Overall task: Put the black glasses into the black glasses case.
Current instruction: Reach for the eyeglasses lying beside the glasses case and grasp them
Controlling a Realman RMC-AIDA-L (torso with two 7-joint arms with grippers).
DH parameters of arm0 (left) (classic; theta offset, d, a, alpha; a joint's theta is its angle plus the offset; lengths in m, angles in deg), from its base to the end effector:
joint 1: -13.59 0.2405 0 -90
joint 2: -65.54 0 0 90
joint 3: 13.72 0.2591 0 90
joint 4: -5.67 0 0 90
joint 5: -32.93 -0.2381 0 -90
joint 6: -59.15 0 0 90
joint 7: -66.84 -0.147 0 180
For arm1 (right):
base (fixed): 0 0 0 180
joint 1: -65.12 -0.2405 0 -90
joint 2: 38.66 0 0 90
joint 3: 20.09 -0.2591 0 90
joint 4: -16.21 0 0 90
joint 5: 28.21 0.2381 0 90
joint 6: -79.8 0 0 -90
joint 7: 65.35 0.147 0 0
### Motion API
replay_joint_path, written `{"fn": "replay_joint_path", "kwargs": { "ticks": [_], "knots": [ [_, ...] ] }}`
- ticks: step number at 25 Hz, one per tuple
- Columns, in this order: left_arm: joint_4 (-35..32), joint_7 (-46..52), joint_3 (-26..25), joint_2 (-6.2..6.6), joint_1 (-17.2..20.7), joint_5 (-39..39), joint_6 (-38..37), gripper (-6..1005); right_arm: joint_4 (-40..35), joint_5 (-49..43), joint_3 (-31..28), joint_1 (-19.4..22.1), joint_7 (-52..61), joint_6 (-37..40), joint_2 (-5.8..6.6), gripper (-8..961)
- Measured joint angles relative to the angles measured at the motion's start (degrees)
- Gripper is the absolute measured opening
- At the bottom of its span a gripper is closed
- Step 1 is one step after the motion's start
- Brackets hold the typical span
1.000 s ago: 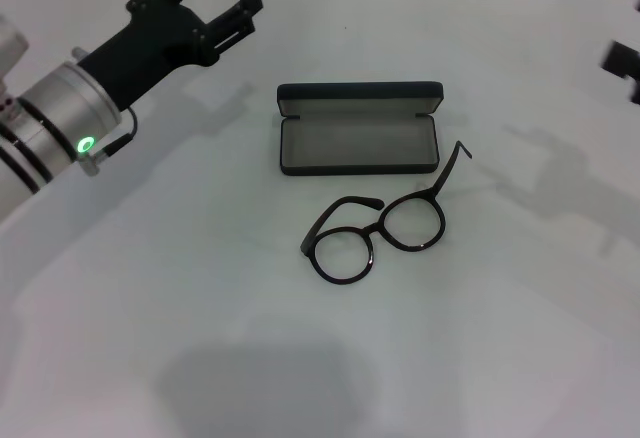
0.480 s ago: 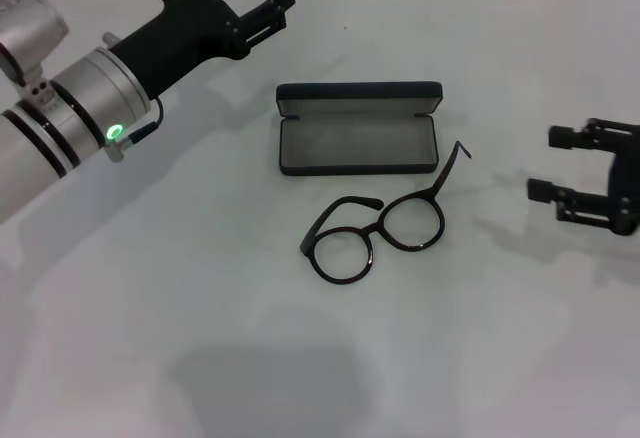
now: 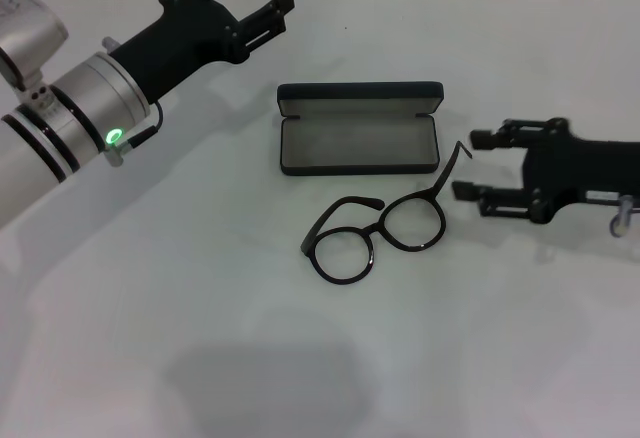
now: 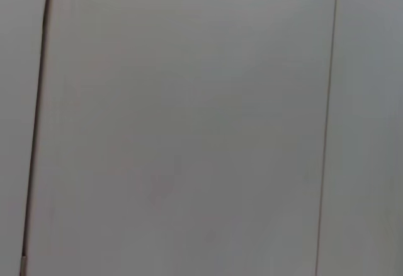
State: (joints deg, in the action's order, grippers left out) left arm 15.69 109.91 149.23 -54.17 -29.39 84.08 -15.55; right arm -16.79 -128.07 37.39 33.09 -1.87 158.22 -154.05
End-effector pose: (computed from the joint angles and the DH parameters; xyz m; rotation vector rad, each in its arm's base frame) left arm -0.2660 0.4079 -0.0353 -2.1259 -0.4894 -0.9590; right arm 0.2652 0.3803 -0.0199 -2.7362 0.2048 0.5741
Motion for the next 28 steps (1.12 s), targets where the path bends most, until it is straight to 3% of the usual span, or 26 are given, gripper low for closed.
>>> {"fn": "replay_joint_path", "kwargs": {
  "ticks": [19, 21, 28],
  "knots": [
    [-1.0, -0.9, 0.0, -0.10, 1.6, 0.3, 0.0, 803, 0.4, -0.7, 10.9, -5.2, 4.1, -9.2, -0.57, 603],
    [-1.3, -1.2, 0.0, -0.10, 1.8, 0.3, 0.0, 803, 0.3, -0.8, 11.0, -5.1, 4.7, -9.6, -0.46, 424],
    [-1.5, -1.4, 0.0, -0.09, 1.9, 0.3, 0.0, 802, -0.3, -0.7, 10.7, -4.7, 4.9, -9.7, -0.28, 241]
  ]
}}
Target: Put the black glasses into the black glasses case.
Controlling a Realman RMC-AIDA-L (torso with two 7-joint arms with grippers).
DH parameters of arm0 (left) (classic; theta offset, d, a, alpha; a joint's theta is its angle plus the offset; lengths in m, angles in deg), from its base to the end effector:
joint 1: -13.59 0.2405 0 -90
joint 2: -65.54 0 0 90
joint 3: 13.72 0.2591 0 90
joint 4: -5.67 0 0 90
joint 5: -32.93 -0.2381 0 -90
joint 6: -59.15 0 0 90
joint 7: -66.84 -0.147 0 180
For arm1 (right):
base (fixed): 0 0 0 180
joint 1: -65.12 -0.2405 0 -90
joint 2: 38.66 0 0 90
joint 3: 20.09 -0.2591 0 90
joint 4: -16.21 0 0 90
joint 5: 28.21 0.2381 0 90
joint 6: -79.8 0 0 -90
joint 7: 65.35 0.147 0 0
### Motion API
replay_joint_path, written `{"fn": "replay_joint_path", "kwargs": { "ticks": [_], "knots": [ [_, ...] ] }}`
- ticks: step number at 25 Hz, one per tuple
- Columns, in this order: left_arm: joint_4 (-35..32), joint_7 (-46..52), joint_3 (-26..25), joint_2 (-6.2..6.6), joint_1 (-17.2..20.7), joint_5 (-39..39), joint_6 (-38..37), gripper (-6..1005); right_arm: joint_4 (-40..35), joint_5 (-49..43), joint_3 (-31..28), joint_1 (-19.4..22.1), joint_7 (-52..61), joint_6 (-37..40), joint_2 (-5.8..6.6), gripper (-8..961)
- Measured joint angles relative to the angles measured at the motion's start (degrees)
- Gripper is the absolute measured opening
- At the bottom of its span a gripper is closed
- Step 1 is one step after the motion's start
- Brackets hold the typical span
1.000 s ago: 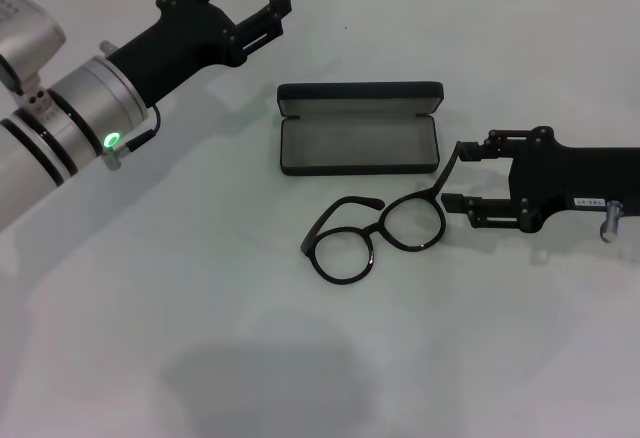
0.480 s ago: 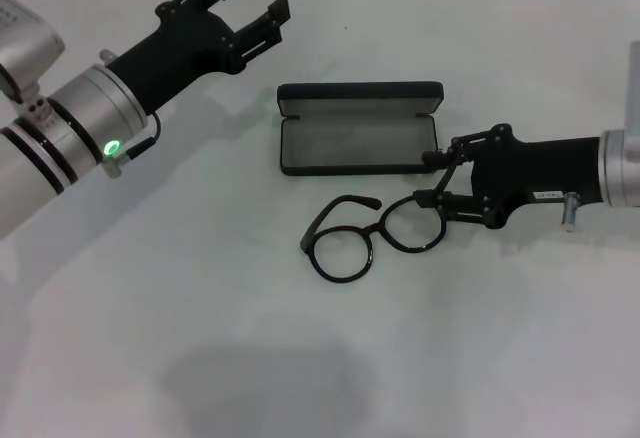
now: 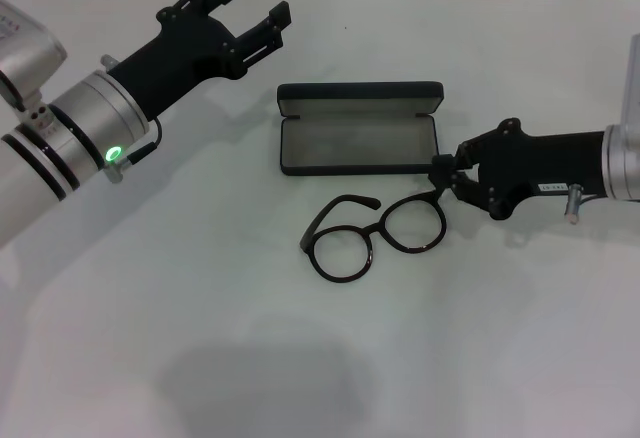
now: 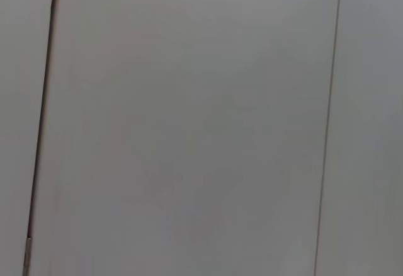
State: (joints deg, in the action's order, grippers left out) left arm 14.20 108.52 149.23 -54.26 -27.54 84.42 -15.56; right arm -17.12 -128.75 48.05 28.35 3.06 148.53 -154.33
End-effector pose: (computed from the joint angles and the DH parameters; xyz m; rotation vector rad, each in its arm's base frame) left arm -0.2738 0.3979 -0.0410 -2.1149 -0.5096 -0.9576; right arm 0.2401 0.4033 -0.0491 -2.8042 0.1540 0.3716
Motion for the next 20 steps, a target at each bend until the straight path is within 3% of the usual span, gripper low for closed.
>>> {"fn": "replay_joint_path", "kwargs": {
  "ticks": [4, 11, 20],
  "knots": [
    [0.0, 0.0, 0.0, 0.00, 0.0, 0.0, 0.0, 801, -0.4, 0.2, -0.3, 0.1, 0.0, 0.0, 0.10, 114],
    [0.0, 0.0, 0.0, 0.00, 0.3, 0.1, 0.0, 800, -7.5, 1.6, -0.3, 4.4, -0.3, 0.3, -0.18, 43],
    [-0.7, 0.1, -0.1, 0.00, 0.4, 0.2, -0.1, 797, -9.0, 18.6, -0.4, 9.3, -11.7, 2.0, -0.08, 24]
  ]
}}
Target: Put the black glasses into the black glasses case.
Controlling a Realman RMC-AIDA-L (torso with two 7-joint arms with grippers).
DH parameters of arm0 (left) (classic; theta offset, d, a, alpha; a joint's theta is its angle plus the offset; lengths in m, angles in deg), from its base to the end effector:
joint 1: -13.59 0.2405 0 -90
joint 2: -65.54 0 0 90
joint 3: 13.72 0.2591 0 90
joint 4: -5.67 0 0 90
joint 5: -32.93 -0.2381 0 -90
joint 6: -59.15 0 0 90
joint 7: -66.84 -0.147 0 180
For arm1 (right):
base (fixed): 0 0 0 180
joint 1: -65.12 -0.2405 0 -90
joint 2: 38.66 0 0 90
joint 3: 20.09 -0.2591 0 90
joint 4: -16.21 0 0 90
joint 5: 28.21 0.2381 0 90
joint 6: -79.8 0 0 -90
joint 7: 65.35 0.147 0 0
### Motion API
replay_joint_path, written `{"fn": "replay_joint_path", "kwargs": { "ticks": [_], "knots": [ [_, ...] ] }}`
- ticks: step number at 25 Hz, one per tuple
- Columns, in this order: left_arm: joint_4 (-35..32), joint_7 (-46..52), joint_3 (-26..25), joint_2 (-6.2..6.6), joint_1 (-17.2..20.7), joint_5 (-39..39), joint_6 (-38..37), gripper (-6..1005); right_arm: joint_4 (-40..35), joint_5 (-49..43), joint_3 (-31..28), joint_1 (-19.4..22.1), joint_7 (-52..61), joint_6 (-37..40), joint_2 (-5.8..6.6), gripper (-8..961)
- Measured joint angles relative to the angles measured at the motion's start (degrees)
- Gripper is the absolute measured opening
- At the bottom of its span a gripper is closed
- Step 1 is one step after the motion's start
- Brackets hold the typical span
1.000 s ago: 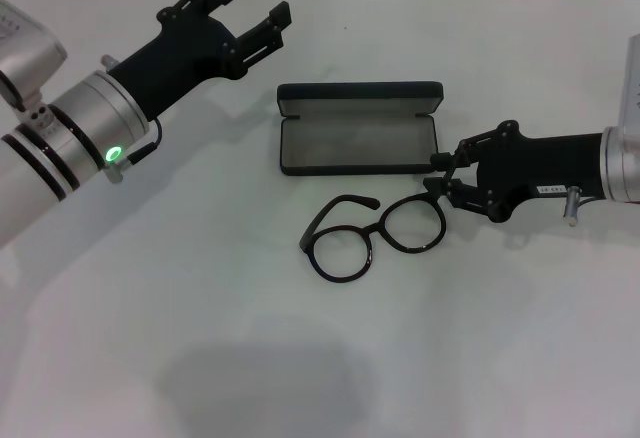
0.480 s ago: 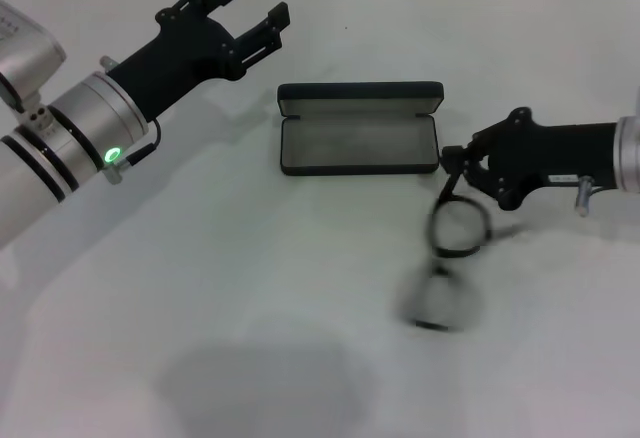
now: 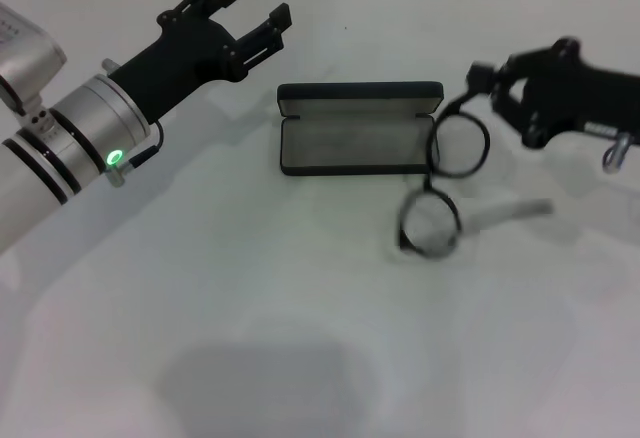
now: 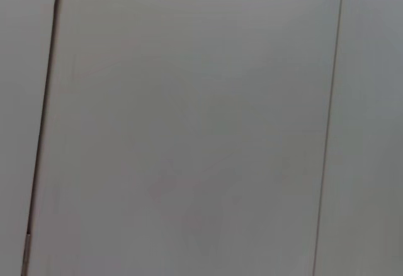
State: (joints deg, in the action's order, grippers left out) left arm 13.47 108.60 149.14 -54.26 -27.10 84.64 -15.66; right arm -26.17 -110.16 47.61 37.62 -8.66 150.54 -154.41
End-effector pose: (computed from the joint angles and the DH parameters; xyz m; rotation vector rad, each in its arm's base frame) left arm -0.2743 0.3954 -0.0430 -2.1094 -0.5252 -0.9712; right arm 0.2343 0.3972 -0.0019 -2.5176 -0.0087 0.6694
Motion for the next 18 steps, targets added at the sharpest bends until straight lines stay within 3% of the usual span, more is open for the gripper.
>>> {"fn": "replay_joint_path", "kwargs": {
  "ticks": [3, 7, 11, 14, 18],
  "knots": [
    [0.0, 2.1, 0.0, 0.26, -0.4, -1.4, -1.0, 797, 1.8, 9.5, -1.0, 1.5, -6.8, 2.7, 0.19, 23],
    [0.7, 7.2, 0.1, 1.19, -1.7, -5.3, -3.6, 796, 4.4, 13.5, -2.5, 1.9, -13.2, 5.6, -0.04, 22],
    [1.3, 18.7, 0.1, 4.51, -5.2, -14.3, -7.5, 795, 8.2, 17.8, -2.8, 1.4, -21.2, 8.3, -0.02, 24],
    [1.6, 27.6, 0.1, 6.28, -8.6, -20.8, -8.0, 794, 8.7, 18.8, -2.7, 1.3, -24.3, 9.3, -0.01, 25],
    [3.6, 35.7, 0.1, 6.31, -13.4, -27.7, -8.1, 793, 8.4, 18.9, -2.6, 0.9, -27.5, 9.8, -0.08, 27]
  ]
}}
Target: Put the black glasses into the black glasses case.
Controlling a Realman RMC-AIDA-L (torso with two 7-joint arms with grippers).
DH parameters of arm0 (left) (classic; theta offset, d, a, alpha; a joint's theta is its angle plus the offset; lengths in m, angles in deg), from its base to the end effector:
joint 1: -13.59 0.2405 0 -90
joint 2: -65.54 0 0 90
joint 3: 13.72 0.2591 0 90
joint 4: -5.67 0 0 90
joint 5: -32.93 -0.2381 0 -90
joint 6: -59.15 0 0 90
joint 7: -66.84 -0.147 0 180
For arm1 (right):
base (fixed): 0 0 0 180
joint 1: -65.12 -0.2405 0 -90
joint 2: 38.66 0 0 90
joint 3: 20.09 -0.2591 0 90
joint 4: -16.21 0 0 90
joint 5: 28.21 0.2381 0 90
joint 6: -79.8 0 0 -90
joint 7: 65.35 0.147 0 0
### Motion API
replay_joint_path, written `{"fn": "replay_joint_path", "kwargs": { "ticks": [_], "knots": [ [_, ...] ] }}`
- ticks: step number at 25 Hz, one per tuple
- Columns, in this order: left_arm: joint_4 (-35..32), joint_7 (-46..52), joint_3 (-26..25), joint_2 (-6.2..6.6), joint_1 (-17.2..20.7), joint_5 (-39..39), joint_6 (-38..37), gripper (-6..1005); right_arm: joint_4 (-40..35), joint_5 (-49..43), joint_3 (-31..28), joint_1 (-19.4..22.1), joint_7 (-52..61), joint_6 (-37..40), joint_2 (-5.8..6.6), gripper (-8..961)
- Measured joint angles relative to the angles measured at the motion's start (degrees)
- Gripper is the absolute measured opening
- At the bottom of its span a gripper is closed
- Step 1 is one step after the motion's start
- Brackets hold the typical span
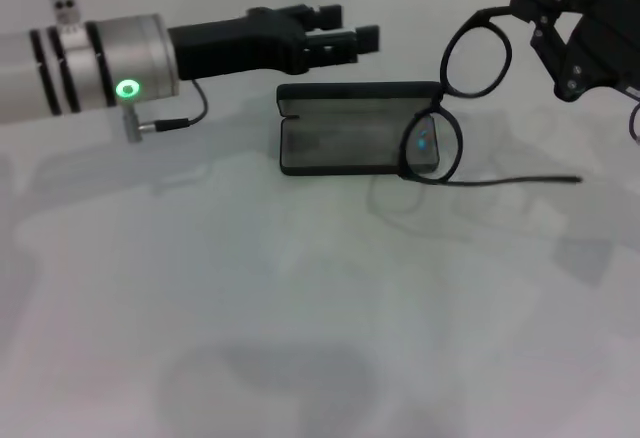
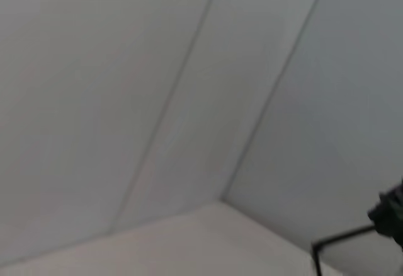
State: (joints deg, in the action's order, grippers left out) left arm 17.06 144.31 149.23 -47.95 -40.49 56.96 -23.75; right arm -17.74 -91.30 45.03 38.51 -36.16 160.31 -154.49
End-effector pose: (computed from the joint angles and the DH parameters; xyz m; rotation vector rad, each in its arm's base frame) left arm -0.2099 0.4266 -0.0276 -2.6480 -0.8075 -0.9504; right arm 0.2354 0.3826 0.0193 -2.1910 -0.3392 0.8728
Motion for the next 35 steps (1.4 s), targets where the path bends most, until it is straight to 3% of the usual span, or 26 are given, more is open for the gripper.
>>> {"fn": "replay_joint_path", "kwargs": {
  "ticks": [9, 14, 19, 24, 30, 33, 35],
  "knots": [
    [1.0, 5.1, 0.1, -2.07, -8.0, -10.6, 0.7, 791, 0.7, 3.7, 0.5, -1.0, -9.0, 0.9, -0.31, 32],
    [3.6, 6.7, 0.1, -3.84, -10.5, -12.0, 1.7, 789, 0.7, 4.0, 0.8, -1.4, -9.4, 1.9, -0.35, 35],
    [4.1, 7.1, 0.1, -4.45, -11.7, -12.2, 3.2, 788, 1.2, 4.1, 0.9, -1.7, -9.7, 2.5, -0.36, 38],
    [4.1, 6.7, 0.1, -4.72, -12.5, -14.2, 3.7, 636, 2.2, 4.1, 1.1, -2.1, -10.6, 2.5, -0.36, 40],
    [4.0, 5.2, 0.1, -4.97, -13.3, -16.1, 3.7, 574, 2.9, 4.1, 0.6, -2.5, -10.6, 2.1, -0.28, 44],
    [4.0, 3.9, 0.1, -5.03, -13.3, -15.9, 3.7, 330, 3.2, 4.1, 0.6, -2.6, -10.6, 2.0, -0.27, 45],
    [4.1, 3.4, 0.1, -5.04, -13.2, -15.7, 3.7, 298, 3.5, 4.1, 0.6, -2.6, -10.6, 2.1, -0.26, 46]
  ]
}}
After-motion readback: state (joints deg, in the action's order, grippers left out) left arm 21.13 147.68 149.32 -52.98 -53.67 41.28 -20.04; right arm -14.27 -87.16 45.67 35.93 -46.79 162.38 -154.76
